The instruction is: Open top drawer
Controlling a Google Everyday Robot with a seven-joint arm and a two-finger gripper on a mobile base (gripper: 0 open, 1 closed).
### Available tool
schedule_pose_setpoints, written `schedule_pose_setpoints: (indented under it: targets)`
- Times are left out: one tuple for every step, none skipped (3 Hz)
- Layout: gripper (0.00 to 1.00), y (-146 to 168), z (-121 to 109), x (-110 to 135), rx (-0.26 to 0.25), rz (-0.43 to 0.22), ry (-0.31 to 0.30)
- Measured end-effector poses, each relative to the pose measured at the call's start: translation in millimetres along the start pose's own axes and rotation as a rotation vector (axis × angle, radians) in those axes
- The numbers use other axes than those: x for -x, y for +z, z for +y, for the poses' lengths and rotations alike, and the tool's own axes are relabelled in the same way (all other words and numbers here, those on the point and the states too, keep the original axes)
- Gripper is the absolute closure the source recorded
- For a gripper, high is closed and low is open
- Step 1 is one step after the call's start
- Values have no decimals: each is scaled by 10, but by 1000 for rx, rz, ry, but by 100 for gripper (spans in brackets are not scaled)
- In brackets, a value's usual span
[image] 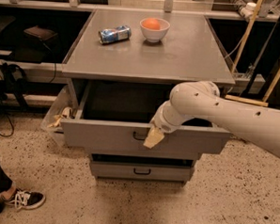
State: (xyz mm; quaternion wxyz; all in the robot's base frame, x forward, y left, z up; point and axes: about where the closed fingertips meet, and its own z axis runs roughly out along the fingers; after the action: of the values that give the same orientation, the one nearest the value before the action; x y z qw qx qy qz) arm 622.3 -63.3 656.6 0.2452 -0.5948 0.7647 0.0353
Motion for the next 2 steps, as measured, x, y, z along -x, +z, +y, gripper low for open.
schedule_pose_setpoints:
  targets:
    - [100, 0, 0, 0, 0, 0, 0]
    - [100, -18, 94, -24, 5, 5, -10]
